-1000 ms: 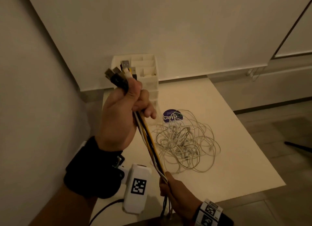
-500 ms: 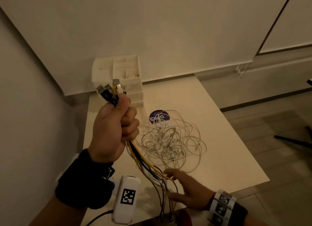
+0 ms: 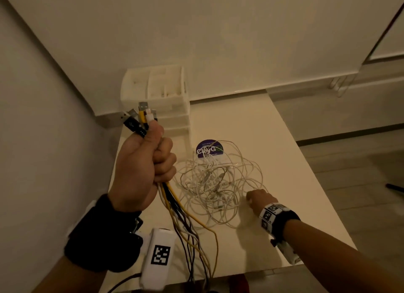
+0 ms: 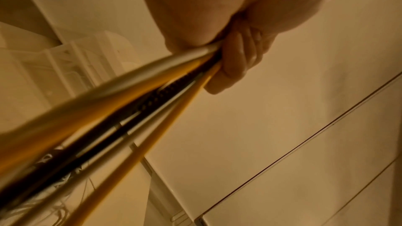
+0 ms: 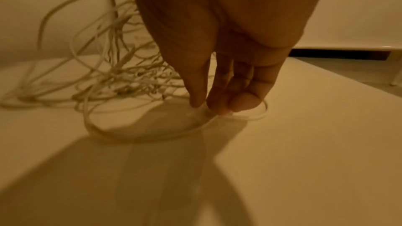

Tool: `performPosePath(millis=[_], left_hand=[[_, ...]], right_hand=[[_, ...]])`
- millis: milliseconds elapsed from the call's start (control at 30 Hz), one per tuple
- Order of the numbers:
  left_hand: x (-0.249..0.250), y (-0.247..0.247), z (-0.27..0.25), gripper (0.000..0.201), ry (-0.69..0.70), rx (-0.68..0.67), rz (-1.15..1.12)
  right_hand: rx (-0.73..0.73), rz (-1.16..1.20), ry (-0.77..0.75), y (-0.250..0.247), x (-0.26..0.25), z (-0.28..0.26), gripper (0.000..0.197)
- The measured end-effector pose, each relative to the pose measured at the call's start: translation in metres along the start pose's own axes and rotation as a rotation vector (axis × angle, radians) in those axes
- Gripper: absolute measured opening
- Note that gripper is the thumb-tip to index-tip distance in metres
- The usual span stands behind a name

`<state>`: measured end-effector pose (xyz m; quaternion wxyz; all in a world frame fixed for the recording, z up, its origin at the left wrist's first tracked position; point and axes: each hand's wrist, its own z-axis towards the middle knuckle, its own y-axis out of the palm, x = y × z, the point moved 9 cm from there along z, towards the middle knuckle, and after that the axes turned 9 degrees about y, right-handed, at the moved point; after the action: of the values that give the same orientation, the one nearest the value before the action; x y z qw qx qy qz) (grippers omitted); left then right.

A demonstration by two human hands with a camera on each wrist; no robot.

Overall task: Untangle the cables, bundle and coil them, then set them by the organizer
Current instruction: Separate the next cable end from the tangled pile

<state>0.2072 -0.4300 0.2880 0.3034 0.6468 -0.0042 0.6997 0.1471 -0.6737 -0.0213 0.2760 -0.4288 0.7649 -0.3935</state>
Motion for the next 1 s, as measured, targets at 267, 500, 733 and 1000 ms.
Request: performPosePath(millis=[267, 500, 733, 1000], left_hand=[[-0.007, -0.006, 0.008, 0.034, 0.025, 0.098, 0.030], [-0.014, -0.007, 0.018, 0.038, 0.030, 0.102, 0.038], [-0.020, -0.008, 0.033, 0.036, 0.029, 0.133, 0.118], [-0.021, -0.022, 0.040, 0.043, 0.018, 0.088, 0.138]], right_hand=[[0.131, -0.148, -0.122, -0.005, 0.005, -0.001, 0.021], [0.544, 0.481, -0.301, -0.089, 0.009, -0.046, 0.009], [0.522, 1.253, -0.427, -0.186, -0.058, -0.092, 0.013], [0.520, 1.476, -0.737, -0.281, -0.123, -0.168, 0.016]])
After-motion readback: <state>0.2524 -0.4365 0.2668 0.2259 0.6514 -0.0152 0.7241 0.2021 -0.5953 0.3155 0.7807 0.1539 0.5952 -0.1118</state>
